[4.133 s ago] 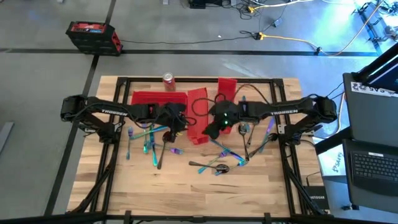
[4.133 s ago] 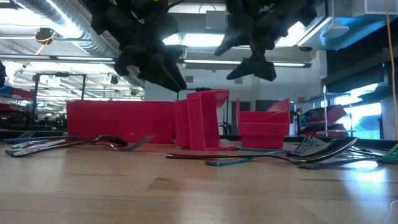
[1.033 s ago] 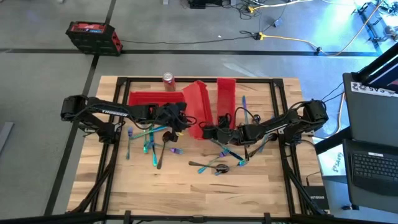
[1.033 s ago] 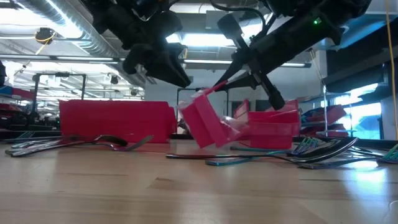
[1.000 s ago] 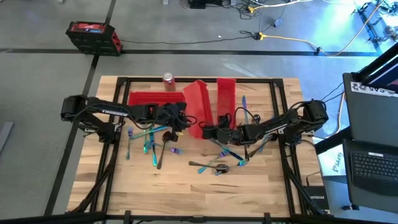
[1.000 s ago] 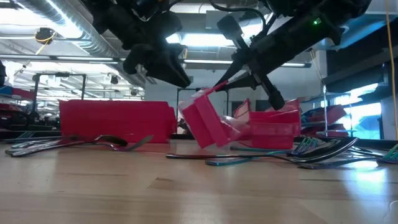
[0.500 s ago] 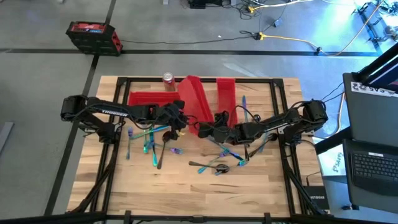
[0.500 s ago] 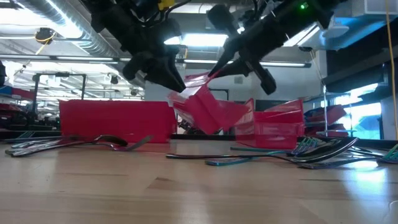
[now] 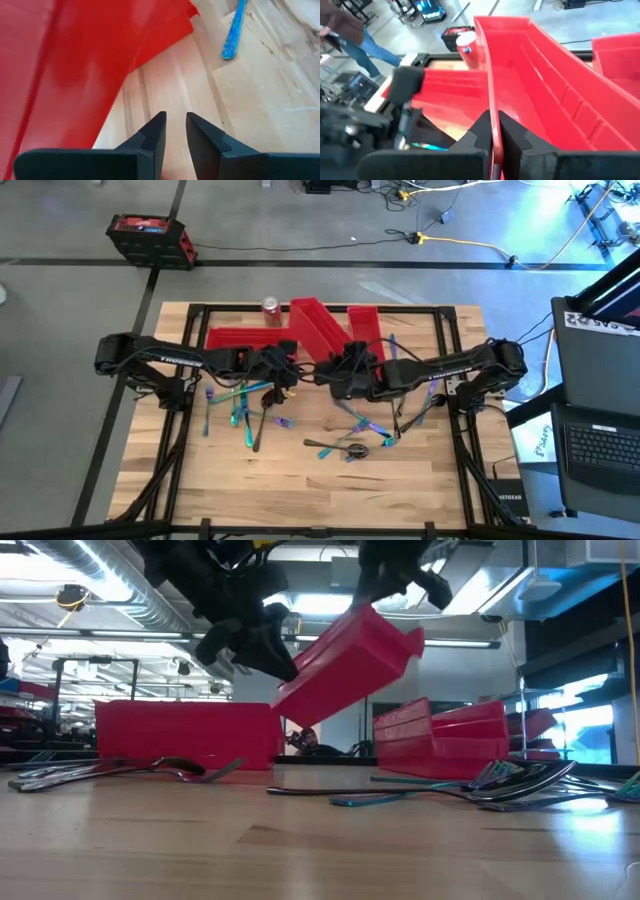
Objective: Sort silverware
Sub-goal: Adjust the red bins
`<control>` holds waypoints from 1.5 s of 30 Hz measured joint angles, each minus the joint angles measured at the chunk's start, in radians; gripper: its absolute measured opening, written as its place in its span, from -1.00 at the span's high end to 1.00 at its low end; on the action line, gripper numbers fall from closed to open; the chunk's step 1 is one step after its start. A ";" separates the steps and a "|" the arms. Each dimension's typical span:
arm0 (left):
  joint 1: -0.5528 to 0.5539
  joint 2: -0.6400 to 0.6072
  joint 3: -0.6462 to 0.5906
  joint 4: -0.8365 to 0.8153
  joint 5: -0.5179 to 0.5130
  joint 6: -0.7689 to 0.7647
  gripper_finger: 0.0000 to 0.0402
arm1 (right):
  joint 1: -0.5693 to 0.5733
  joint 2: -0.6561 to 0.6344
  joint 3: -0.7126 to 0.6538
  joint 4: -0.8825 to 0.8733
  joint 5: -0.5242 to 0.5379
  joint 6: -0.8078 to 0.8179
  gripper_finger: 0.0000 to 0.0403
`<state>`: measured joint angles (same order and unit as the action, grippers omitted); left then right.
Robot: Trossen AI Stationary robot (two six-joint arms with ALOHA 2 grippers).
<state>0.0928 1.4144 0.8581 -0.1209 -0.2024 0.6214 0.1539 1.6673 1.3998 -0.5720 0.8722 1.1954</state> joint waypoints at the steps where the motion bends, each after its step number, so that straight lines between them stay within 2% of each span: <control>1: 0.000 -0.001 0.000 0.000 0.000 0.004 0.69 | 0.000 0.003 0.008 0.000 0.000 0.001 1.00; 6: 0.000 -0.001 0.000 -0.015 0.012 0.022 0.69 | -0.010 0.045 0.095 -0.074 -0.009 0.064 1.00; 13: 0.027 -0.001 -0.001 -0.076 0.019 0.068 0.69 | -0.010 0.182 0.298 -0.343 0.025 0.157 1.00; 16: 0.050 -0.001 -0.001 -0.043 0.015 0.062 0.69 | -0.011 0.216 0.337 -0.363 0.024 0.163 1.00; 22: 0.109 0.008 0.000 0.033 0.039 -0.086 0.69 | -0.010 0.217 0.351 -0.375 0.036 0.167 1.00; 32: 0.160 0.008 0.000 0.028 0.062 -0.129 0.69 | -0.010 0.224 0.341 -0.392 0.032 0.146 1.00; 39: 0.159 0.017 0.000 0.025 0.098 -0.155 0.69 | -0.012 0.275 0.342 -0.342 -0.046 0.055 1.00; 45: 0.159 0.023 0.000 0.033 0.099 -0.177 0.69 | -0.022 0.341 0.367 -0.375 -0.106 0.007 1.00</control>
<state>0.2516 1.4376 0.8577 -0.0879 -0.1032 0.4448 0.1315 2.0079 1.7665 -0.9473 0.7660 1.2027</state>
